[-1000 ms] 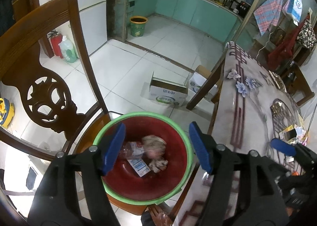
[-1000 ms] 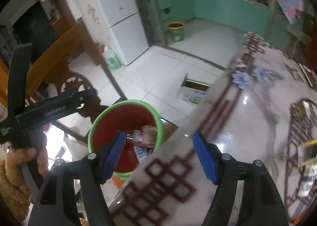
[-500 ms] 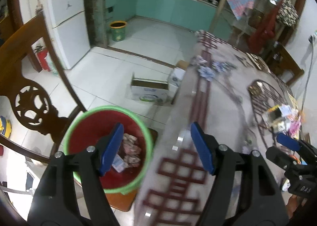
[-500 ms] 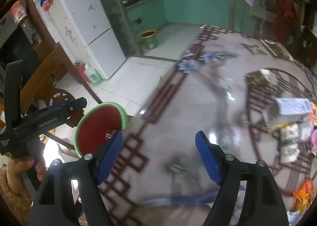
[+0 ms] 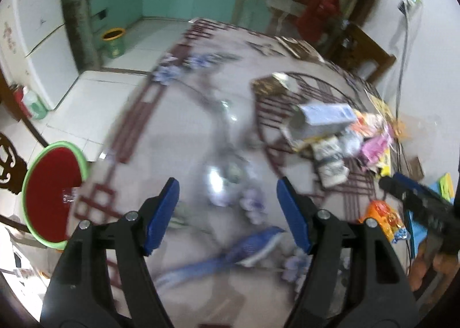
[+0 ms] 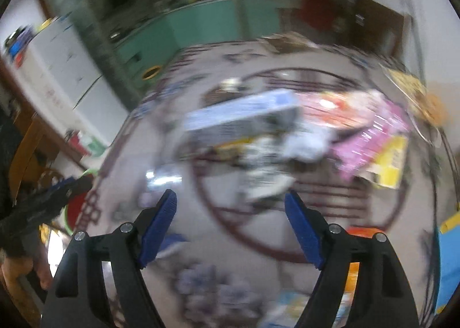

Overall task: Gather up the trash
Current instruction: 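Move both open tools back over the trash pile, then grasp the white toothpaste box with the left tool while the right tool grasps the pink snack wrapper, then carry box and wrapper to the red bucket and open both tools over it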

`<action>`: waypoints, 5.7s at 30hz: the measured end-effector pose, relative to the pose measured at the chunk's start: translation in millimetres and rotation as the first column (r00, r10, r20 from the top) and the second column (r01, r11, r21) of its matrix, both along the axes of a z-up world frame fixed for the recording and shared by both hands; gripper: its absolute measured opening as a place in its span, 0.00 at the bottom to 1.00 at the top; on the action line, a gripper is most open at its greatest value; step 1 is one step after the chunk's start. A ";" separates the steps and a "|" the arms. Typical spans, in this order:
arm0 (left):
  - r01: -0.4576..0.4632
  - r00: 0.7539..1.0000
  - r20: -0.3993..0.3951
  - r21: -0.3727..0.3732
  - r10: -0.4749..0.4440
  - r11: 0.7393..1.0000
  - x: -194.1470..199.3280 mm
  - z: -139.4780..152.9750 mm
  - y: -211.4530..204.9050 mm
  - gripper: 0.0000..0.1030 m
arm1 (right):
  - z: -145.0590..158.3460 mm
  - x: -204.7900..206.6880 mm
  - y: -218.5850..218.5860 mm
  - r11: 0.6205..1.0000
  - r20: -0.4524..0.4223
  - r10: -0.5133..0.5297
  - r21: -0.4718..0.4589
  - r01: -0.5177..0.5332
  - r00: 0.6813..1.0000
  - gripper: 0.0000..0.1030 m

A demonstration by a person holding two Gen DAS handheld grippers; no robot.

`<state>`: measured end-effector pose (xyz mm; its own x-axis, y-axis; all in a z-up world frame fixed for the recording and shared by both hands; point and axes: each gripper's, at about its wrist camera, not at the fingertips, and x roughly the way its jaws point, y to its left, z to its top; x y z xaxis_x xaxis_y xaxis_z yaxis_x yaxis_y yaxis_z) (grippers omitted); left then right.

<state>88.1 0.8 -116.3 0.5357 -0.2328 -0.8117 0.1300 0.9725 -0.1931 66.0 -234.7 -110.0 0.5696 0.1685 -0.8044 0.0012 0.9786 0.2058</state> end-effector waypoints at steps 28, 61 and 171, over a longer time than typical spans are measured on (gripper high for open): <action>0.255 0.965 0.018 0.167 -0.262 0.952 99.6 2.3 -140.8 0.79 | -74.3 114.8 -191.1 0.954 -0.136 -0.295 0.008 0.298 0.946 0.13; 0.299 0.954 -0.044 0.030 -0.297 0.954 99.8 1.4 -139.5 0.34 | -4.6 74.0 -136.5 0.979 -0.011 -0.171 0.114 0.171 0.985 0.08; -0.343 0.927 -0.155 0.022 0.343 0.939 -0.9 -46.6 363.9 0.34 | -45.9 79.1 433.7 0.855 -0.103 0.516 0.110 -0.506 0.850 0.52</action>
